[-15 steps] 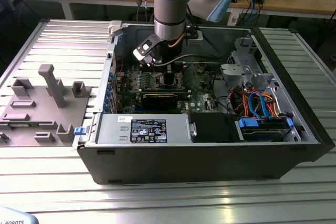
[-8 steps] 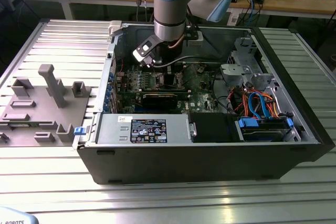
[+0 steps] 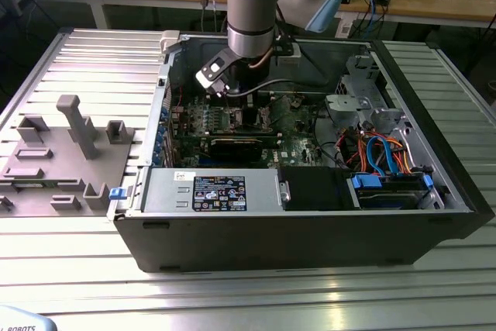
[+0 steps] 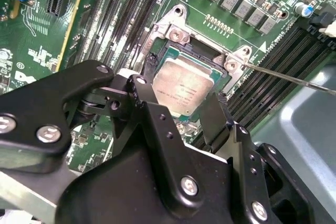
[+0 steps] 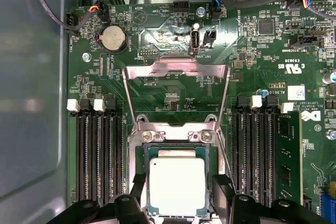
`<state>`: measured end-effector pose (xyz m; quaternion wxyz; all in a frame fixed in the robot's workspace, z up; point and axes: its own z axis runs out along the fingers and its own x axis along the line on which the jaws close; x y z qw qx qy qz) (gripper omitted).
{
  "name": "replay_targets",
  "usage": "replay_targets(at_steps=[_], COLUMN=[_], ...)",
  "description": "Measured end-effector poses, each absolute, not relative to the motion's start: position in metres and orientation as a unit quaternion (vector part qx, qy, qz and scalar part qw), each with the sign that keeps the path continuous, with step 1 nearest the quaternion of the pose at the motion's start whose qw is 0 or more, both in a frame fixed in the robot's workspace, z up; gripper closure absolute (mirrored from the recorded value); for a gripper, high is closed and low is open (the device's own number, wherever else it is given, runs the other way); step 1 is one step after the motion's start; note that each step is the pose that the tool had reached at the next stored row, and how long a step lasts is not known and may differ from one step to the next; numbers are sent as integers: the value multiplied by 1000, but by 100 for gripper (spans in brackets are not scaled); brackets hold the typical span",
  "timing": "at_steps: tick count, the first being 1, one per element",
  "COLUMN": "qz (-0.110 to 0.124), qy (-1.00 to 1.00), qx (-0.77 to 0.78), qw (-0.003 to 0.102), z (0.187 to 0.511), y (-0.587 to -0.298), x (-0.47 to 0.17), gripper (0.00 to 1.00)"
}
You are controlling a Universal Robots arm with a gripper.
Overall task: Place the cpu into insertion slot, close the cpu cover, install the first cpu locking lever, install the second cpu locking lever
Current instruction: 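Place the cpu into insertion slot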
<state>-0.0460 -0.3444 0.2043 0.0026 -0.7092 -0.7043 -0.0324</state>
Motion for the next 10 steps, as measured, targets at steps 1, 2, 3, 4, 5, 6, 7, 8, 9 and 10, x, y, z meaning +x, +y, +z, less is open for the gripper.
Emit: replay_targets(at_steps=[1, 2, 3, 4, 5, 6, 7, 8, 9, 10], qz=[-35, -35, -35, -35, -35, -35, -35, -31, -20, -12], qy=[-704, -704, -704, -704, -704, -704, -705, -705, -706, -708], qx=[-709, -709, -709, -709, -709, -709, -709, -709, -708, -706], qw=[5, 5, 5, 5, 5, 5, 5, 1, -10, -18], z=[204, 206, 210, 212, 213, 213, 213, 213, 213, 213], y=[-344, -344, -344, -343, -342, -339, -337, -335, -335, -335], x=[-46, -46, -46, -46, -46, -46, -46, -46, -46, -46], gripper=[39, 39, 39, 39, 39, 39, 40, 47, 54, 59])
